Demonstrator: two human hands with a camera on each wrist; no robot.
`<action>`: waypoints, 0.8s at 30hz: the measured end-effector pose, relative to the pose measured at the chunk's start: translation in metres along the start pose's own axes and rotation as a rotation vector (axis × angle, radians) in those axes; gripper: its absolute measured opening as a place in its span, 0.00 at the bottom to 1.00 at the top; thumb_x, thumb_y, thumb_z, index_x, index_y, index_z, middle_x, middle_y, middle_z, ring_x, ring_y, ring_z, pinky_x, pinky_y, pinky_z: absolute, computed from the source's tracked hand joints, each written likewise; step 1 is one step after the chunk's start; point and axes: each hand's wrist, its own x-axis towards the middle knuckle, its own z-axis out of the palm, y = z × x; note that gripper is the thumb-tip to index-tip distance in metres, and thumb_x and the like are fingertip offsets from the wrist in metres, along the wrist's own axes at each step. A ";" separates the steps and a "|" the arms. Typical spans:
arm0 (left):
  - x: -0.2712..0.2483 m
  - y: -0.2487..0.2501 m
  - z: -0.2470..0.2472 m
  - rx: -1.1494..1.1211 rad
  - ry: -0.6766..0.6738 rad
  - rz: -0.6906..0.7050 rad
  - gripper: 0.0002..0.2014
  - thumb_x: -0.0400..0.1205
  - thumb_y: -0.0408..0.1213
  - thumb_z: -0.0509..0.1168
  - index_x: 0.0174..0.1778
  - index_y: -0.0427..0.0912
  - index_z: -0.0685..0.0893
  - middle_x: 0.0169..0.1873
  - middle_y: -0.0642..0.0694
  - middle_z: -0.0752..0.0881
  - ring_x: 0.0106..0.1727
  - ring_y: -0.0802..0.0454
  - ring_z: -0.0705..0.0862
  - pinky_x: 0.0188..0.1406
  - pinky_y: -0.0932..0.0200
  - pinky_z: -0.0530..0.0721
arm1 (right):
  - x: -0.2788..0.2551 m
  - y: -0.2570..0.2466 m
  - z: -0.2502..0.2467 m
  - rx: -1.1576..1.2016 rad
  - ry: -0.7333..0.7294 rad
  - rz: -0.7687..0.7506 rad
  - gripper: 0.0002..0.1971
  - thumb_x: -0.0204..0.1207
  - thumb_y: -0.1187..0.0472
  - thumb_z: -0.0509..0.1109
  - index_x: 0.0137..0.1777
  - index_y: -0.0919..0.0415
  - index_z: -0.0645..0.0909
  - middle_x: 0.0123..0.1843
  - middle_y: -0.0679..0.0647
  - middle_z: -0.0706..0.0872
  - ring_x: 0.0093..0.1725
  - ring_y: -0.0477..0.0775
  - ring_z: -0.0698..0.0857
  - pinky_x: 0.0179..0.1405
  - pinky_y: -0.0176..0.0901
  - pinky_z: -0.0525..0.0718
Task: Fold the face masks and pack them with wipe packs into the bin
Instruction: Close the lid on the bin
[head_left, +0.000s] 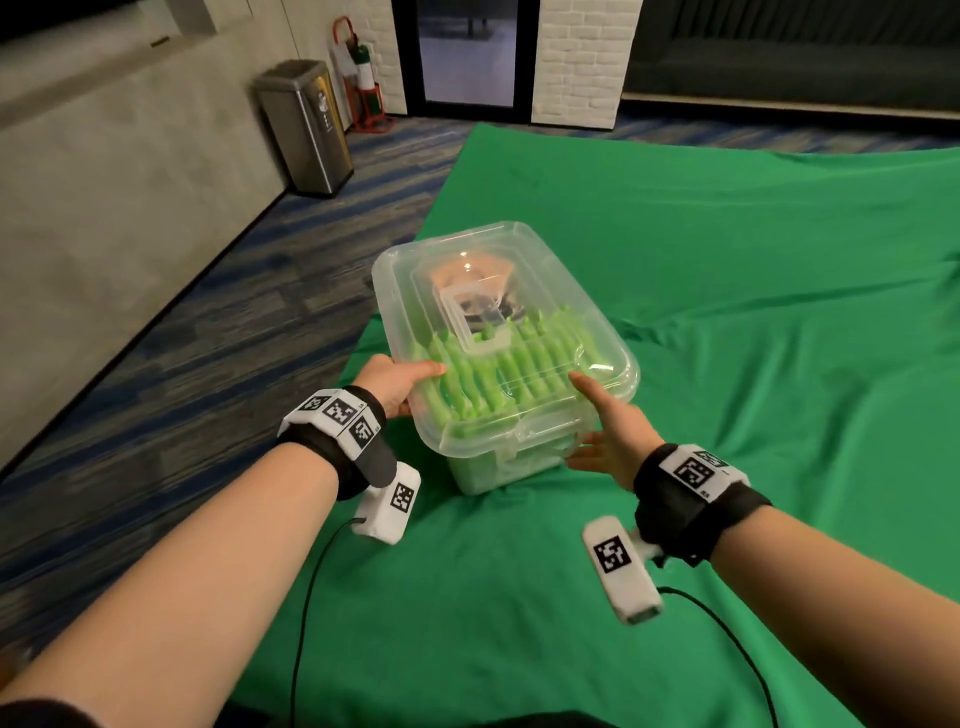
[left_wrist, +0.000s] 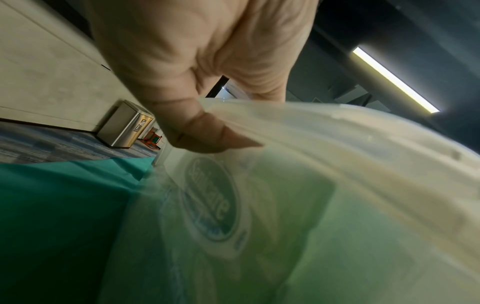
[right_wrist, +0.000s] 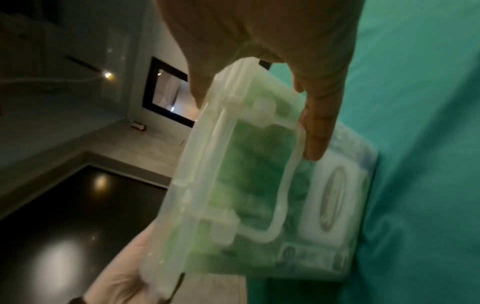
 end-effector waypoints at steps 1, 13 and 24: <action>0.000 0.000 0.000 -0.001 0.004 0.001 0.19 0.76 0.32 0.71 0.61 0.30 0.79 0.38 0.43 0.85 0.36 0.50 0.84 0.20 0.65 0.84 | -0.005 0.002 0.003 0.013 -0.029 0.016 0.41 0.67 0.40 0.74 0.75 0.60 0.64 0.69 0.69 0.73 0.53 0.67 0.82 0.40 0.53 0.86; 0.003 -0.004 0.000 -0.007 -0.012 0.048 0.17 0.76 0.31 0.71 0.60 0.30 0.80 0.37 0.43 0.85 0.33 0.51 0.84 0.20 0.65 0.84 | -0.036 -0.027 0.016 -0.082 0.019 0.036 0.30 0.75 0.52 0.71 0.72 0.64 0.67 0.67 0.64 0.69 0.38 0.58 0.75 0.15 0.40 0.83; 0.013 -0.009 -0.002 0.002 -0.022 0.073 0.17 0.76 0.32 0.72 0.59 0.32 0.80 0.37 0.44 0.85 0.36 0.50 0.84 0.28 0.61 0.86 | -0.050 -0.038 0.030 -0.106 0.108 0.046 0.27 0.79 0.60 0.67 0.75 0.67 0.64 0.76 0.64 0.66 0.41 0.64 0.80 0.16 0.42 0.83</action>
